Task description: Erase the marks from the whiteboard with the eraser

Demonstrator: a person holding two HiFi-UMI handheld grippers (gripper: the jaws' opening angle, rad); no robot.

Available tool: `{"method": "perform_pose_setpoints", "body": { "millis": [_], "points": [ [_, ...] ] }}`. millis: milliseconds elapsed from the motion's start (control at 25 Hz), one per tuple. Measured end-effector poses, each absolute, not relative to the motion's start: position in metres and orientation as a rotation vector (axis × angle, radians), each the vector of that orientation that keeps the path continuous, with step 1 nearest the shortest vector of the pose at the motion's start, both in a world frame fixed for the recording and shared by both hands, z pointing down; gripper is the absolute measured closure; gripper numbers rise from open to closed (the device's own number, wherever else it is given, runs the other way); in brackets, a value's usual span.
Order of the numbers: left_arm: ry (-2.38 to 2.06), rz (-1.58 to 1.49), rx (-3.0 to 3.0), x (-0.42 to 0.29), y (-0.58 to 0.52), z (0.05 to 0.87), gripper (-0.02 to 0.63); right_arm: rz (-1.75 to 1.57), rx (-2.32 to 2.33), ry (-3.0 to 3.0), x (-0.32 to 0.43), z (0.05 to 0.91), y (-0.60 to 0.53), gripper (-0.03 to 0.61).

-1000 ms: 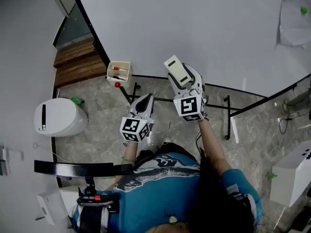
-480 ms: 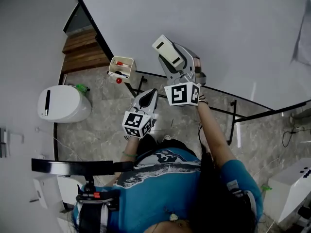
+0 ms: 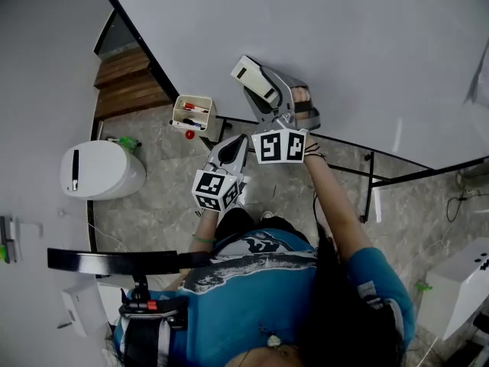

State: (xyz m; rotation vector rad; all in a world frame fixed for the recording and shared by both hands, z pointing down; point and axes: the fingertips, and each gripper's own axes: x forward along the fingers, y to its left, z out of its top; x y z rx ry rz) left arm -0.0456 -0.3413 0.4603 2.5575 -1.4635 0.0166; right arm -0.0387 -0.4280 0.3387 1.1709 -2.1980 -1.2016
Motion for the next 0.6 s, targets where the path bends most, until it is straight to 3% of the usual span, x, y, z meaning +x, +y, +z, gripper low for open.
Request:
{"method": "perform_pose_setpoints", "body": {
  "millis": [240,600],
  "points": [
    [-1.411,0.010,2.561,-0.050,-0.357,0.464,0.611,-1.224,1.197,-2.165,-0.034,0.328,-0.429,0.316],
    [-1.267,0.027,2.630,-0.014,-0.363,0.466,0.611,-1.209,1.405,-2.201,0.038,0.246,-0.425,0.316]
  ]
}}
